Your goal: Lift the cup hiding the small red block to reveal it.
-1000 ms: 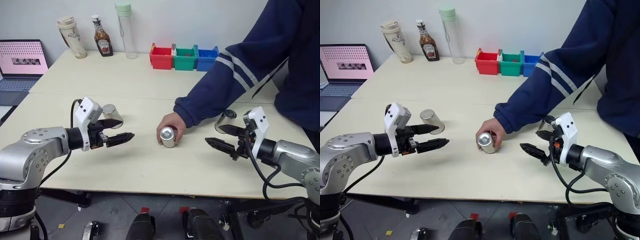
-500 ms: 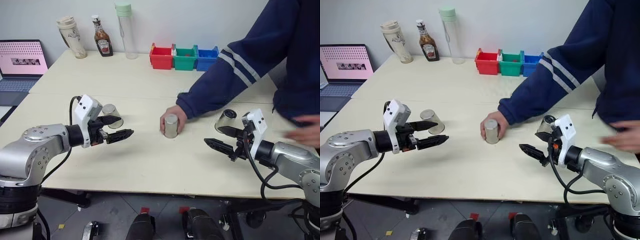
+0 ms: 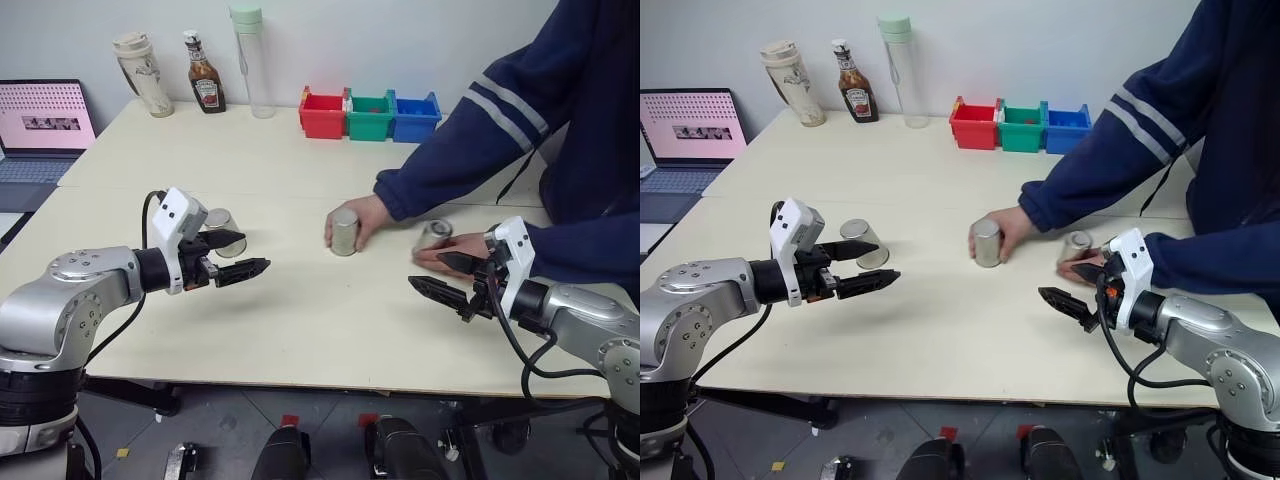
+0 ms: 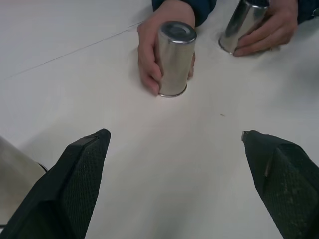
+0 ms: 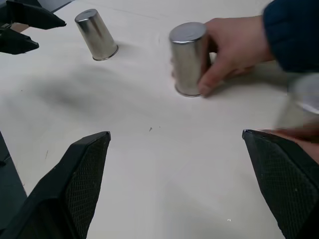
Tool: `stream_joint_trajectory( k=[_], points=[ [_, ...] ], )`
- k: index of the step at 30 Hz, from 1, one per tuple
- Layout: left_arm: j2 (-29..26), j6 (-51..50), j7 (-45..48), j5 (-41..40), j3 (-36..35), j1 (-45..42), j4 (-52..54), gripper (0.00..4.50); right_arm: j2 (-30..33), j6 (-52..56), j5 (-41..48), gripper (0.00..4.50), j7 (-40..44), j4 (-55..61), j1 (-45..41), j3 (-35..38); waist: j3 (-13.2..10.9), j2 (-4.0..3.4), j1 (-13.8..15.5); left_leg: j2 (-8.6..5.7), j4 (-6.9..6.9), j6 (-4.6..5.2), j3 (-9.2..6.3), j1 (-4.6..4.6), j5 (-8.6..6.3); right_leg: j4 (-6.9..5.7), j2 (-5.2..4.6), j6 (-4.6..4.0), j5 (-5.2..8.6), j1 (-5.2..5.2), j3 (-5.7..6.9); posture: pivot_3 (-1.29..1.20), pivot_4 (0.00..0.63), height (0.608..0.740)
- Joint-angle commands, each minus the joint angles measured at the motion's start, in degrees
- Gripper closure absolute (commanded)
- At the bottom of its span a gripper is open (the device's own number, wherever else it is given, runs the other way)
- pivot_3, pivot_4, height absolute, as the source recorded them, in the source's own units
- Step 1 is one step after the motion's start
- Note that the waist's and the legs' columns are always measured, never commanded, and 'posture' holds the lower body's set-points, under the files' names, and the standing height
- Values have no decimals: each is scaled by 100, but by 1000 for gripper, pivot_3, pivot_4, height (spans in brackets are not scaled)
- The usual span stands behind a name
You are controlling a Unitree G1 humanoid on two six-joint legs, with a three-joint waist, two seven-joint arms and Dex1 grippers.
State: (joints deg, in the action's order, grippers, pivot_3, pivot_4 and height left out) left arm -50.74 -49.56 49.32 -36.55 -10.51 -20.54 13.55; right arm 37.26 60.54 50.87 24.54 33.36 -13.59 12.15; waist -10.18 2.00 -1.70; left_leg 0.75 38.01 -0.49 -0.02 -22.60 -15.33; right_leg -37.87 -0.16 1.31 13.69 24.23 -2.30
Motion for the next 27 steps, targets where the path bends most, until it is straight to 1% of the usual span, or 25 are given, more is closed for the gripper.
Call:
stream_joint_trajectory(
  k=[1, 10, 18, 27],
  points=[
    [-15, 87, -12, -9, -125, -55, 78, 0, -61, -82, 155, 8, -81, 108, -67, 153, 0, 0, 0, 0, 0, 0, 0, 0, 0, 0, 0, 0, 0, 0, 1, 0, 150, 740],
    [5, -103, 8, -217, -179, -136, 104, 0, -72, -107, 148, 8, -99, 13, -118, 185, 0, 0, 0, 0, 1, 0, 0, 0, 0, -2, 0, 0, 0, 0, 0, 0, 150, 740],
    [-26, -77, 59, -274, -194, -121, 154, 0, 76, -114, 159, 8, 18, 19, -15, 226, 0, 0, 1, -1, 2, 0, 1, 0, 0, -2, 0, 0, 0, 0, -1, 0, 150, 740],
    [-41, 16, 50, -213, -177, -98, 142, 0, 68, -106, 203, 8, -27, 58, -1, 222, 0, 0, 0, 0, 3, 0, 1, 1, 0, -4, 0, 0, 0, 0, -1, 0, 150, 740]
  ],
)
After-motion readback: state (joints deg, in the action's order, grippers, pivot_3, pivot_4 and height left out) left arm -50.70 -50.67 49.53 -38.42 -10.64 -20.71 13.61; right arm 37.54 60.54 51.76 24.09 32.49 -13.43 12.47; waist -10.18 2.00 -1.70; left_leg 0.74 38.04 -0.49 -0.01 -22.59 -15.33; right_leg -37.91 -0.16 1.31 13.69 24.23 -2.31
